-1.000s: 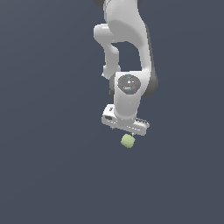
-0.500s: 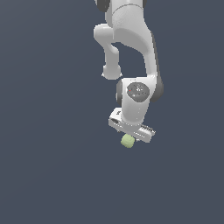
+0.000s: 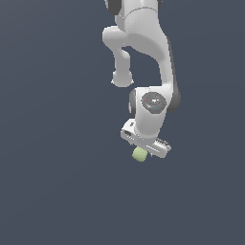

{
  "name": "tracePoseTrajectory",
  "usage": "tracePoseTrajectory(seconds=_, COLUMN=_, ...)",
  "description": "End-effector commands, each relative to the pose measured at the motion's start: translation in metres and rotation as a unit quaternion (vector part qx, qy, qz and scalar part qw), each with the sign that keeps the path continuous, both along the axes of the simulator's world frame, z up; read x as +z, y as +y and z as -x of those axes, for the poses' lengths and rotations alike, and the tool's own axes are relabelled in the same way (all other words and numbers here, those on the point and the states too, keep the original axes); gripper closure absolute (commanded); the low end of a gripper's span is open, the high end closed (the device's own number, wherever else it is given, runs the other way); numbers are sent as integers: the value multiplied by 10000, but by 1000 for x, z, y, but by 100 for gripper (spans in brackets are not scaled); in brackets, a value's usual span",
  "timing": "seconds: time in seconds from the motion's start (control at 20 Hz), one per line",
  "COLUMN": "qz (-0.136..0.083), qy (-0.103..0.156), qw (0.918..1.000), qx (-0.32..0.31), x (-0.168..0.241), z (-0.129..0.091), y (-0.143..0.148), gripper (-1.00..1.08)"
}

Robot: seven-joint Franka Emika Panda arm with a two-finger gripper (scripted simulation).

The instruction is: Pick up the object and move it to a goal position.

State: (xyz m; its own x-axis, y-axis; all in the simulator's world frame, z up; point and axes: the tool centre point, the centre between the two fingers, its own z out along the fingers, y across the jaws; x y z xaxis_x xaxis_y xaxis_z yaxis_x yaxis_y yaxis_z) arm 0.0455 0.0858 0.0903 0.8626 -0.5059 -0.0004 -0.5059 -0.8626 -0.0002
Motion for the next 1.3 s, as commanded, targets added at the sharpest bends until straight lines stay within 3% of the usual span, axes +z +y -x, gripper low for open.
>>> tracePoseTrajectory(seconds=0.0, qz=0, qy=1, qw=10000, qx=-1, x=-3, z=0, y=0, gripper=-92)
tracePoseTrajectory(seconds=0.75, qz=2, qy=-1, qw=10000, qx=-21, x=-50, z=0, y=0, gripper=-92)
tracePoseTrajectory(seconds=0.8, qz=2, qy=-1, qw=10000, qx=-21, x=-50, z=0, y=0, gripper=108)
tracePoseTrajectory(seconds=1.25, qz=2, qy=-1, qw=10000, qx=-21, x=-50, z=0, y=0, gripper=108)
